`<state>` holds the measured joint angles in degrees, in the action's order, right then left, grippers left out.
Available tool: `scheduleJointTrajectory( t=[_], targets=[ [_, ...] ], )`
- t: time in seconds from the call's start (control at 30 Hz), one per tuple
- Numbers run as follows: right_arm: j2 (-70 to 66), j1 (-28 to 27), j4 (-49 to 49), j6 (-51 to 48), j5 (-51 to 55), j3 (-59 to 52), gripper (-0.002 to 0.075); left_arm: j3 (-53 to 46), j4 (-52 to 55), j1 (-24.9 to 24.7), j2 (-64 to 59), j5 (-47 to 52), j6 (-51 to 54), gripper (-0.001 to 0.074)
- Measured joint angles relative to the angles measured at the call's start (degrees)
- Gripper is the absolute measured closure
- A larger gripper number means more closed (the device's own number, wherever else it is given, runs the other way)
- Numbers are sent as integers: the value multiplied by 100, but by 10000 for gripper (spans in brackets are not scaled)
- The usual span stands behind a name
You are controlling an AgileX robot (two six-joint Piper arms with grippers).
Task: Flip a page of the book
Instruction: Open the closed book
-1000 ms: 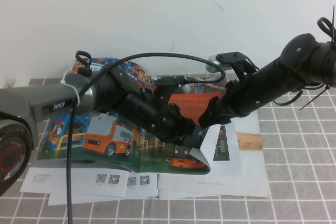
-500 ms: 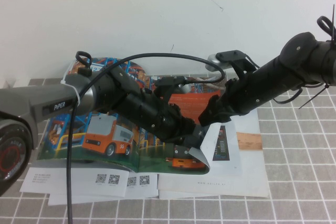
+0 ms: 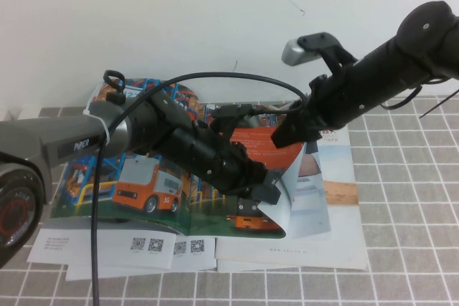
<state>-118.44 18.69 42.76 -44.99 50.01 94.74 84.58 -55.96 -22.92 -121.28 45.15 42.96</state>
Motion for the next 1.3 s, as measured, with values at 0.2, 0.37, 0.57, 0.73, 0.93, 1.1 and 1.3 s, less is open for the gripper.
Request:
scheduleJointTrajectory(
  t=[0.2,0.37,0.57,0.73,0.93,1.1,1.3],
  targets=[
    [0,-143,-780,270,516,0,631,0,0,0,0,0,0,538],
    [0,-503,-515,345,533,-307,715,0,0,0,0,0,0,538],
    [0,-574,76,65,-98,-1201,727,0,0,0,0,0,0,538],
    [-191,-516,715,-327,-458,-1430,727,0,0,0,0,0,0,538],
    [-533,-516,894,-463,-799,-1430,727,0,-157,0,0,27,116,538],
    [-704,-516,1193,-774,-880,-1430,727,154,-254,0,0,209,217,538],
    [-713,-516,2011,-1297,-921,-1432,728,580,-493,0,0,824,240,538]
  ],
)
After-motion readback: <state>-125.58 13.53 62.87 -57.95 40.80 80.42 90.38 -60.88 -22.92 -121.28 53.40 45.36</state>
